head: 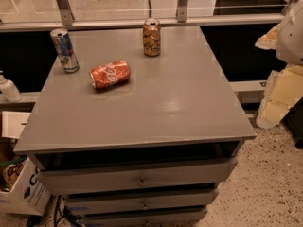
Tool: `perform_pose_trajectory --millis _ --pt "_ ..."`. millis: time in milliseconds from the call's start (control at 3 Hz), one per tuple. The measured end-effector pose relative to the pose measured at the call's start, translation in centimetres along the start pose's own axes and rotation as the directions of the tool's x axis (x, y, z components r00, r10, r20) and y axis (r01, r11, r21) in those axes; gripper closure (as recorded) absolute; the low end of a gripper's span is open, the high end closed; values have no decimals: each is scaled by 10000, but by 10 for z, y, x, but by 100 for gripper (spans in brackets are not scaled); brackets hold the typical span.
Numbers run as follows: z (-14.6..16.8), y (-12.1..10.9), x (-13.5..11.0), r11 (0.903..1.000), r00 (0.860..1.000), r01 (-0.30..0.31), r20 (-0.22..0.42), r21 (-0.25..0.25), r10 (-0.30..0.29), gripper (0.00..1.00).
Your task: Pick coke can
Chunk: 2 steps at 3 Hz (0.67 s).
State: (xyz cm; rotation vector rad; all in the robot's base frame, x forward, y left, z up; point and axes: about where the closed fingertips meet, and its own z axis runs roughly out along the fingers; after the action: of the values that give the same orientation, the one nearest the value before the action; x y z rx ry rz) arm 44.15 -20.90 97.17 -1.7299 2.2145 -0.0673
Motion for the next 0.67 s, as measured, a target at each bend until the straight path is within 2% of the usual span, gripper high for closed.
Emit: perform_pose_trajectory --millis 333,667 --pt "9 2 -15 9998 9981 190 586 -21 -189 0" --pt "22 5 -38 9987 9878 498 1484 -87 -479 0"
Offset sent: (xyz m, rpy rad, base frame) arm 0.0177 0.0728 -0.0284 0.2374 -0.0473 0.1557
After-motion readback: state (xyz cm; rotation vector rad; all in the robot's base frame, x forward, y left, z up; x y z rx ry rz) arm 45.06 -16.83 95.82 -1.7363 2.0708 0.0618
